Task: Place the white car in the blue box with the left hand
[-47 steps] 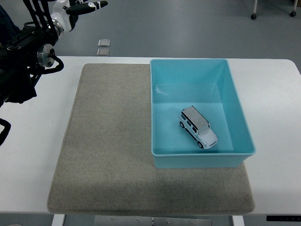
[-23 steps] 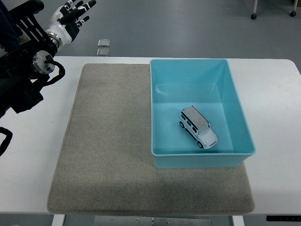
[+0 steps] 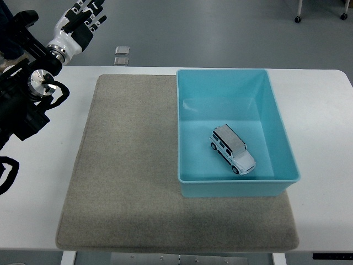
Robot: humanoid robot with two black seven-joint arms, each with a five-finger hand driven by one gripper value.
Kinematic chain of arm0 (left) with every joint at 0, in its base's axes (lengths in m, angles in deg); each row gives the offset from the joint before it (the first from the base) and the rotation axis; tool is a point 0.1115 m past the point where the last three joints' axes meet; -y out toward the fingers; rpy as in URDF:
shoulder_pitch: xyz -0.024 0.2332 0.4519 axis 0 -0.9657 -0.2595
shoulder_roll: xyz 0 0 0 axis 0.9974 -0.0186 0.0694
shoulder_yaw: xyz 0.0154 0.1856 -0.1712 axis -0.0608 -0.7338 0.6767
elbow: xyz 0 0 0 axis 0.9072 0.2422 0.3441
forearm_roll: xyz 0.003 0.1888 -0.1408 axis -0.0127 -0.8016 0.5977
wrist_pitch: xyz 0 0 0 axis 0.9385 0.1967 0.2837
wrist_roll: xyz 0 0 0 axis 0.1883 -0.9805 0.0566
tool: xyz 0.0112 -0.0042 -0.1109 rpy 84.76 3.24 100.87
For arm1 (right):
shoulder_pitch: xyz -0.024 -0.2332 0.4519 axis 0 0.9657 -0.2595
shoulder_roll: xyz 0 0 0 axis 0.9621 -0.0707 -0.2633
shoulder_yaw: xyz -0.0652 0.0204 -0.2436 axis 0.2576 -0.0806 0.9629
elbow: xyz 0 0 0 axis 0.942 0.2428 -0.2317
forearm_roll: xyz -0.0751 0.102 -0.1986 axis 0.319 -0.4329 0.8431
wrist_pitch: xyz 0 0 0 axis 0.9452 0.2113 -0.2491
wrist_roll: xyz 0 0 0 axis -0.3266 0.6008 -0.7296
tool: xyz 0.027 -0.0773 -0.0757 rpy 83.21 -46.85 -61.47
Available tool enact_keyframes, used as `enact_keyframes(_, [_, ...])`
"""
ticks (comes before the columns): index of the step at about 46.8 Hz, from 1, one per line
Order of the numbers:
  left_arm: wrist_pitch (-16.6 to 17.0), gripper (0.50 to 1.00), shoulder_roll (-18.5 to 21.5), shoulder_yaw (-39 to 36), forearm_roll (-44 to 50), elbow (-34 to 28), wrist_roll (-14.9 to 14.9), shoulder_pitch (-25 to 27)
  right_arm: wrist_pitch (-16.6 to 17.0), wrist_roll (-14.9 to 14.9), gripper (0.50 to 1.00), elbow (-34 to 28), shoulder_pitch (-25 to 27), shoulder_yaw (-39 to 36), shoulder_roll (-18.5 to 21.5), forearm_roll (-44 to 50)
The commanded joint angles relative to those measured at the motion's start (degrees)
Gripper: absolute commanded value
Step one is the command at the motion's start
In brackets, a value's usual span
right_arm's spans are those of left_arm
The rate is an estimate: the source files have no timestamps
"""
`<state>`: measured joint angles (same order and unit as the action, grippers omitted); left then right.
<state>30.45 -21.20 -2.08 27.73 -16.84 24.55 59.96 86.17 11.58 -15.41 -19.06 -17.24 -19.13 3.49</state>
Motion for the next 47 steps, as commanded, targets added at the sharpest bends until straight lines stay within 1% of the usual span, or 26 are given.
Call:
enact_keyframes(1, [0.29, 0.996, 0.06, 0.01, -0.10, -0.01, 0.16, -0.19, 0.01, 0.00, 0.936, 0.00, -0.01, -0.05, 0.00, -0.01])
enact_keyframes(32, [0.29, 0.996, -0.02, 0.01, -0.36, -0.45, 0.33, -0.97, -0.07, 0.00, 0.936, 0.00, -0.01, -0.05, 0.00, 0.07])
enact_keyframes(39, [0.29, 0.996, 0.33, 0.01, -0.45, -0.45, 0.33, -1.59, 0.89, 0.00, 0.936, 1.14, -0.01, 0.04, 0.00, 0.16])
enact_keyframes(47, [0.29, 0.996, 0.33, 0.01, -0.62, -0.45, 0.33, -1.68, 0.28, 0.00, 0.936, 1.05, -0.01, -0.05, 0.00, 0.34])
